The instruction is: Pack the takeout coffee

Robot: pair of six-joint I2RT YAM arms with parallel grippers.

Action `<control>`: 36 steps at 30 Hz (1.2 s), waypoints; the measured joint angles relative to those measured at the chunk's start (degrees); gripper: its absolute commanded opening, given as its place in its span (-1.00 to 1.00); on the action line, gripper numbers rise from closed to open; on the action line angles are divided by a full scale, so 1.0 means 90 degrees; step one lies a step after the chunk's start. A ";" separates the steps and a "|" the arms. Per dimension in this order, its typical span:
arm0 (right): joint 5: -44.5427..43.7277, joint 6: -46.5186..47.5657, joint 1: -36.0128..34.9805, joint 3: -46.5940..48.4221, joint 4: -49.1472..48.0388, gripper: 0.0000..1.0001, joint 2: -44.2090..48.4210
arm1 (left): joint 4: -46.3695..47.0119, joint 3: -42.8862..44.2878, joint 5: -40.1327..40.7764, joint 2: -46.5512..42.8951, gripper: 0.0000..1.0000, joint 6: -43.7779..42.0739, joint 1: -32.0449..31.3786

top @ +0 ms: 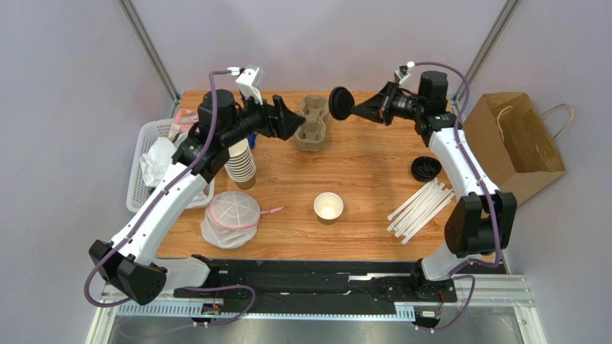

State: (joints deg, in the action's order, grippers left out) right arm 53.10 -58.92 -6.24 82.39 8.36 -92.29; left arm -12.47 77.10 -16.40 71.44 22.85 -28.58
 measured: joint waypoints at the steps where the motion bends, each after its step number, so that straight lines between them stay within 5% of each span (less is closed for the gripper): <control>1: 0.0000 0.0595 0.0053 0.0066 0.0554 -1.00 0.0146 | -0.0316 0.0238 -0.0024 0.0041 0.96 -0.0129 0.0010; 4: -0.0109 0.2560 -0.0017 0.0279 0.2402 -1.00 0.0605 | -0.1399 0.1061 -0.0189 0.0270 0.98 -0.0678 0.0017; 13: -0.1197 0.6807 -0.0767 0.0923 0.6533 -1.00 0.0848 | -0.3203 0.0886 -0.1044 0.0381 0.98 -0.1593 0.0029; 19: -0.2208 0.7817 -0.1916 0.0755 0.7388 -1.00 0.0692 | -0.2824 -0.0559 -0.1559 -0.0238 0.98 -0.1598 0.0032; 23: -0.2766 0.8097 -0.2586 0.0855 0.7604 -1.00 0.0391 | -0.2759 -0.0651 -0.1868 -0.0291 0.98 -0.1613 0.0032; 36: -0.3546 0.8354 -0.2943 0.1982 0.7657 -1.00 -0.1214 | -0.2317 -0.1671 -0.2501 -0.1127 0.98 -0.1872 0.0032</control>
State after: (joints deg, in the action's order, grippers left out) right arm 21.19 16.27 -32.73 100.22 77.28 -103.22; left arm -33.32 62.06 -38.92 61.30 6.00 -28.29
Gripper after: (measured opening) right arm 0.022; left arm 0.990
